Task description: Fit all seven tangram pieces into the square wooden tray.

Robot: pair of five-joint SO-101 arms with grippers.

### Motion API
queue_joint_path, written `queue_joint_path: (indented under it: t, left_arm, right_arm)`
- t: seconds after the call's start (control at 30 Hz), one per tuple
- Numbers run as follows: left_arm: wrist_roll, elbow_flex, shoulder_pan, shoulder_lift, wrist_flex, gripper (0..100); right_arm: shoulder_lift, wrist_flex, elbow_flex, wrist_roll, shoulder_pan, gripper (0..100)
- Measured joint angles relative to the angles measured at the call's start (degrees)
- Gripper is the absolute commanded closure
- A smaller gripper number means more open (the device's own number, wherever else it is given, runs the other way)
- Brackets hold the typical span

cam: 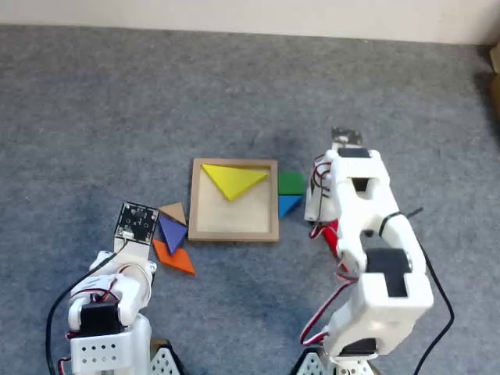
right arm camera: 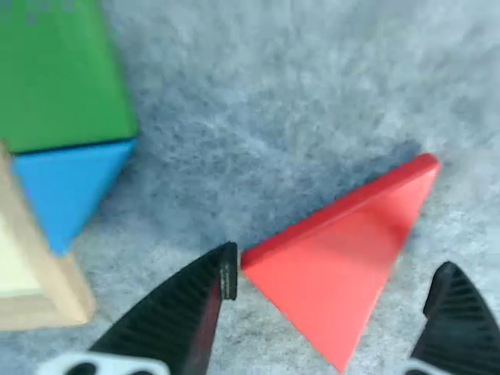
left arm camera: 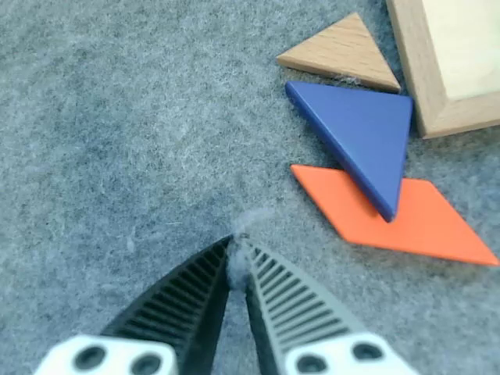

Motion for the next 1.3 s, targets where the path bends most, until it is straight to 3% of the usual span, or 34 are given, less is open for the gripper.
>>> queue_joint_path:
  t: [0.3,0.47,0.73,0.9,1.3]
  left_arm:
    - [0.0,0.0,0.0,0.0,0.0,99]
    - [0.0,0.0,0.0,0.0,0.0,99]
    - [0.0,0.0,0.0,0.0,0.0,99]
    - [0.0,0.0,0.0,0.0,0.0,99]
    - [0.0,0.0,0.0,0.0,0.0,99]
  right_arm:
    - [1.5,-1.0,-0.1,0.0,0.3,63.6]
    - [1.5,-1.0,-0.1,0.0,0.4,72.5]
    - [1.5,-0.3,-0.3,0.0,0.4,73.2]
    - [0.6,0.4,-0.4,2.5,0.6,78.9]
    - [-6.9,1.0,-0.4,3.6,-0.7,79.3]
